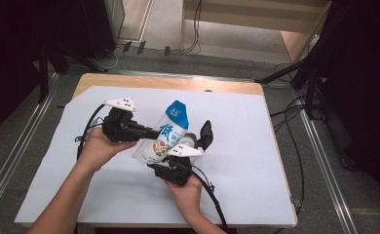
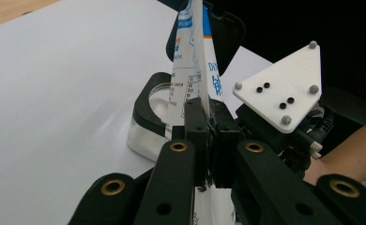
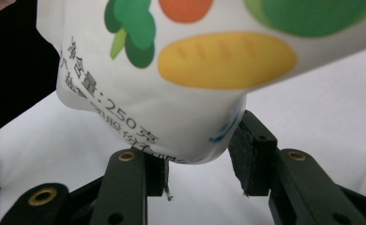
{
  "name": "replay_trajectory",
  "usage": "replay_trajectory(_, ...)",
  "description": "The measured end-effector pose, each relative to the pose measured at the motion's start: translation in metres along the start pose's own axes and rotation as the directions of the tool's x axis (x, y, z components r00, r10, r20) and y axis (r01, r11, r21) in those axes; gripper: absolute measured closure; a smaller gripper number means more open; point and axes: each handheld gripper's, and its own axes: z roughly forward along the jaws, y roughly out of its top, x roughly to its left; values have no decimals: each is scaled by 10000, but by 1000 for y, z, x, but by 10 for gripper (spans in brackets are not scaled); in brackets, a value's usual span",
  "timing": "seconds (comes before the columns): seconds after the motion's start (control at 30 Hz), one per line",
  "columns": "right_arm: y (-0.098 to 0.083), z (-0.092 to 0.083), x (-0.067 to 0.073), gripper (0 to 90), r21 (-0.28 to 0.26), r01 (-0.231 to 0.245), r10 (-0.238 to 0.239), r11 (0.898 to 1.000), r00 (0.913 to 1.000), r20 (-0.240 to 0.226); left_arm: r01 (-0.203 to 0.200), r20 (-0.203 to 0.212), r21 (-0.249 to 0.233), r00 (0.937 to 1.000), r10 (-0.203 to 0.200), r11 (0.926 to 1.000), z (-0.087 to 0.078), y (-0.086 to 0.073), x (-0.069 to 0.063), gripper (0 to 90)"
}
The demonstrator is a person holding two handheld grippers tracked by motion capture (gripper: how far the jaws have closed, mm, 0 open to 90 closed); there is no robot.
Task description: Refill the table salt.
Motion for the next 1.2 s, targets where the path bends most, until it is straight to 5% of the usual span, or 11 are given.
replay_trajectory(0.73, 13, -11, -1, 614, -481, 64, -63, 9988, 10000, 23, -181, 151, -456, 9997, 188, 9988, -23, 2, -3, 896)
replay_trajectory(1.2, 23, -6, 0, 613, 18, 382, -382, 9993, 9989, -284, -211, 254, -82, 9995, 213, 9997, -46, -8, -2, 896)
